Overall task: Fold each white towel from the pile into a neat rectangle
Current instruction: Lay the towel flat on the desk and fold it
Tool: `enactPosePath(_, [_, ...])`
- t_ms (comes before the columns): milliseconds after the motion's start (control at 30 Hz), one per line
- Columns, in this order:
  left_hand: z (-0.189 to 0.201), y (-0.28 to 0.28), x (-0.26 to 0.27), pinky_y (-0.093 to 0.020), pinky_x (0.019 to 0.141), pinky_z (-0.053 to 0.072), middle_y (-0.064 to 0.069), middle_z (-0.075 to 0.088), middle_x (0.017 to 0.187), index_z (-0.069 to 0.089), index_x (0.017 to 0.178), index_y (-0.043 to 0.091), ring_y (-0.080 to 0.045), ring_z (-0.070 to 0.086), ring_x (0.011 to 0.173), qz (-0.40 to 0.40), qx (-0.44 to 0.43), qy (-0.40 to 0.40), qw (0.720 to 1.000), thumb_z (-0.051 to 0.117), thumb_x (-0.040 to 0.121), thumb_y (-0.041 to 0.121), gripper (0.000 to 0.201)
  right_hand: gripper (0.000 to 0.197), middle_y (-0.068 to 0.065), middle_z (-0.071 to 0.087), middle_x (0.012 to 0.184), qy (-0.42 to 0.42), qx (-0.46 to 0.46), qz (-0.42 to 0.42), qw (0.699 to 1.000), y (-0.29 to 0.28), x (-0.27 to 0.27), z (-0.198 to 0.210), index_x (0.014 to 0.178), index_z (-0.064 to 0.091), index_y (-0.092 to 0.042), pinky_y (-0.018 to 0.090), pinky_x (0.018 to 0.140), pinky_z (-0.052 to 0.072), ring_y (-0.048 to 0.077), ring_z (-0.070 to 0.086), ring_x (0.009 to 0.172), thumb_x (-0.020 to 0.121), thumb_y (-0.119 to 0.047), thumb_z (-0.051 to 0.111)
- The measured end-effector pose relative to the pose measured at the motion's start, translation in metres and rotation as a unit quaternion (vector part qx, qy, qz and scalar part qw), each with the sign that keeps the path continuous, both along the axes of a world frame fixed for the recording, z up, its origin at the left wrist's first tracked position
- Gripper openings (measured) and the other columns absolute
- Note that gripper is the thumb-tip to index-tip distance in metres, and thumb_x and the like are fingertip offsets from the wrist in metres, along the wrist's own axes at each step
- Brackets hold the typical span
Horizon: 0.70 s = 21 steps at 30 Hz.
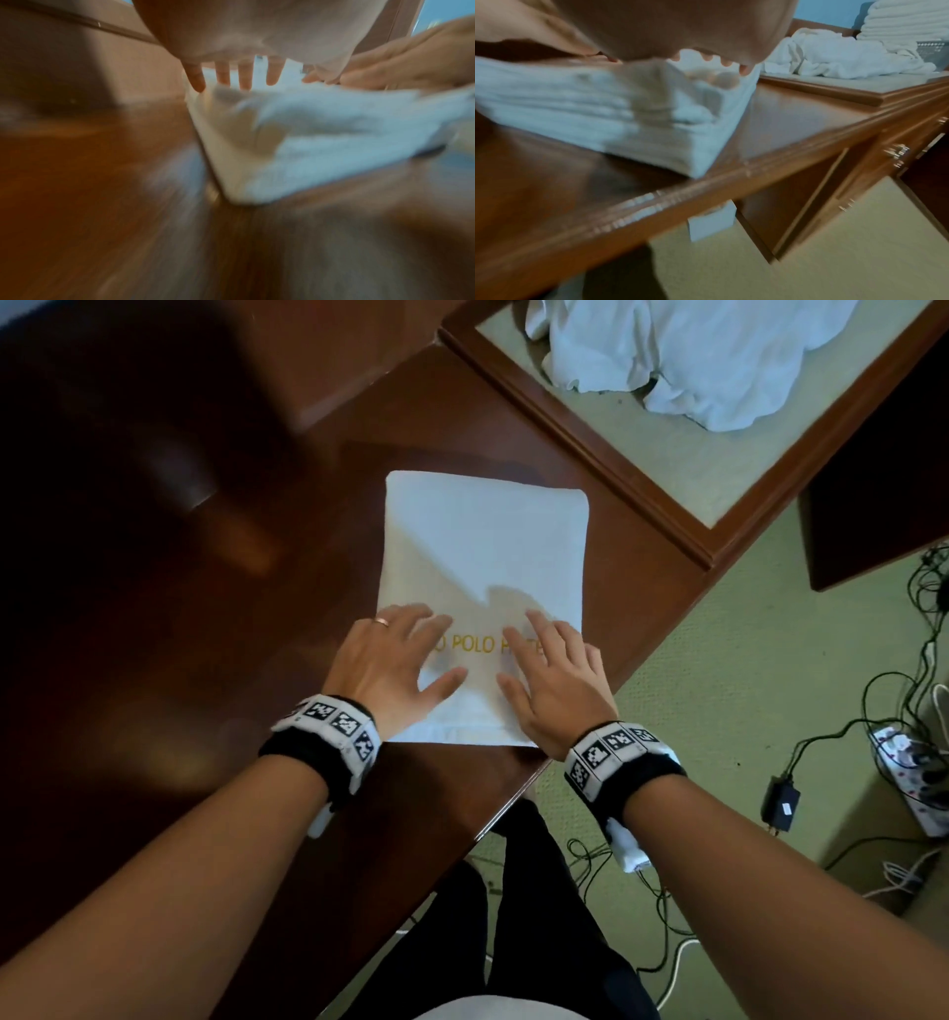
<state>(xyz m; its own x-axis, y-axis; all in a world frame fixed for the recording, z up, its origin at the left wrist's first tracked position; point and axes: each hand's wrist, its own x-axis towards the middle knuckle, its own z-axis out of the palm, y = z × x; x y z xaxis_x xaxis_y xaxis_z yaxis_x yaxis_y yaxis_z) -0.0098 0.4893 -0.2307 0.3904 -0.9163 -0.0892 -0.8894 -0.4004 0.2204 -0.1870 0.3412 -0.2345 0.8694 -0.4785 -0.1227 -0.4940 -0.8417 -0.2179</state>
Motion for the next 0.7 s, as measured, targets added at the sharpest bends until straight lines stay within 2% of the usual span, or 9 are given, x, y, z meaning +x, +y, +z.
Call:
enactPosePath(67, [-0.015, 0.001, 0.0, -0.049, 0.11, 0.031, 0.001, 0.023, 0.164, 0.024, 0.154, 0.036, -0.027, 0.024, 0.149, -0.011, 0.105, -0.005, 0.994, 0.017, 0.088, 0.073, 0.076, 0.058, 0.0, 0.003, 0.166, 0.071, 0.018, -0.022, 0.997, -0.003, -0.002, -0.012, 0.155, 0.017, -0.036, 0.05, 0.111, 0.025, 0.028, 0.01, 0.15, 0.101, -0.054, 0.027])
enactPosePath(133, [-0.029, 0.017, 0.007, -0.052, 0.116, 0.021, 0.007, 0.005, 0.168, 0.01, 0.157, 0.042, -0.022, 0.01, 0.154, -0.005, 0.128, 0.002, 0.992, 0.012, 0.089, 0.073, 0.075, 0.058, -0.007, -0.009, 0.166, 0.101, 0.021, -0.048, 0.993, -0.01, -0.014, -0.018, 0.155, 0.005, -0.04, 0.052, 0.116, 0.021, 0.027, 0.001, 0.152, 0.102, -0.054, 0.021])
enactPosePath(167, [-0.031, 0.024, 0.012, -0.052, 0.114, 0.023, 0.005, 0.008, 0.168, 0.015, 0.157, 0.041, -0.025, 0.015, 0.152, 0.015, 0.112, 0.002, 0.994, 0.016, 0.09, 0.072, 0.074, 0.058, -0.007, -0.009, 0.166, 0.102, 0.02, -0.065, 0.992, -0.013, -0.02, -0.017, 0.156, 0.004, -0.04, 0.051, 0.115, 0.021, 0.028, 0.002, 0.152, 0.102, -0.053, 0.021])
enactPosePath(233, [-0.029, 0.031, 0.02, -0.051, 0.104, 0.036, -0.004, 0.032, 0.16, 0.032, 0.154, 0.033, -0.036, 0.037, 0.138, 0.089, 0.064, -0.001, 0.994, 0.029, 0.088, 0.071, 0.076, 0.057, -0.003, -0.002, 0.166, 0.084, 0.03, -0.112, 0.99, -0.021, -0.027, -0.011, 0.156, 0.013, -0.032, 0.049, 0.112, 0.025, 0.028, 0.013, 0.148, 0.103, -0.049, 0.026])
enactPosePath(333, [-0.018, 0.022, 0.027, -0.05, 0.084, 0.049, -0.015, 0.056, 0.128, 0.035, 0.15, 0.023, -0.042, 0.058, 0.108, 0.178, 0.056, 0.055, 0.981, 0.035, 0.083, 0.074, 0.084, 0.059, 0.003, 0.027, 0.152, 0.026, 0.102, -0.186, 0.977, -0.031, -0.02, -0.004, 0.15, 0.027, -0.022, 0.047, 0.103, 0.038, 0.031, 0.04, 0.13, 0.099, -0.047, 0.041])
enactPosePath(400, [-0.014, 0.009, 0.023, -0.049, 0.084, 0.052, -0.013, 0.059, 0.122, 0.032, 0.147, 0.024, -0.04, 0.061, 0.108, 0.221, 0.081, 0.107, 0.966, 0.041, 0.085, 0.074, 0.079, 0.063, 0.006, 0.039, 0.138, 0.028, 0.159, -0.235, 0.958, -0.033, -0.01, -0.002, 0.148, 0.028, -0.02, 0.048, 0.098, 0.044, 0.035, 0.05, 0.12, 0.096, -0.05, 0.048])
enactPosePath(533, [-0.015, -0.009, 0.011, -0.045, 0.088, 0.051, -0.011, 0.063, 0.12, 0.048, 0.122, 0.016, -0.037, 0.06, 0.113, 0.351, 0.082, 0.196, 0.912, 0.062, 0.081, 0.07, 0.069, 0.064, 0.011, 0.05, 0.129, 0.036, 0.257, -0.306, 0.916, -0.029, 0.008, -0.003, 0.136, 0.038, -0.015, 0.043, 0.096, 0.043, 0.036, 0.054, 0.116, 0.09, -0.055, 0.057])
enactPosePath(633, [-0.019, -0.006, 0.006, -0.037, 0.085, 0.046, -0.013, 0.065, 0.121, 0.057, 0.118, 0.008, -0.038, 0.059, 0.116, 0.371, 0.094, 0.259, 0.887, 0.062, 0.078, 0.072, 0.076, 0.067, 0.01, 0.051, 0.13, 0.016, 0.296, -0.346, 0.89, -0.024, 0.015, -0.002, 0.134, 0.041, -0.011, 0.041, 0.099, 0.045, 0.032, 0.053, 0.119, 0.086, -0.05, 0.068])
enactPosePath(700, [-0.012, -0.003, 0.002, -0.034, 0.081, 0.042, -0.014, 0.064, 0.123, 0.057, 0.118, 0.004, -0.038, 0.058, 0.118, 0.365, 0.074, 0.279, 0.885, 0.065, 0.083, 0.063, 0.069, 0.064, 0.01, 0.055, 0.128, 0.012, 0.317, -0.372, 0.873, -0.025, 0.016, 0.003, 0.128, 0.049, -0.009, 0.041, 0.099, 0.047, 0.032, 0.056, 0.118, 0.083, -0.047, 0.073])
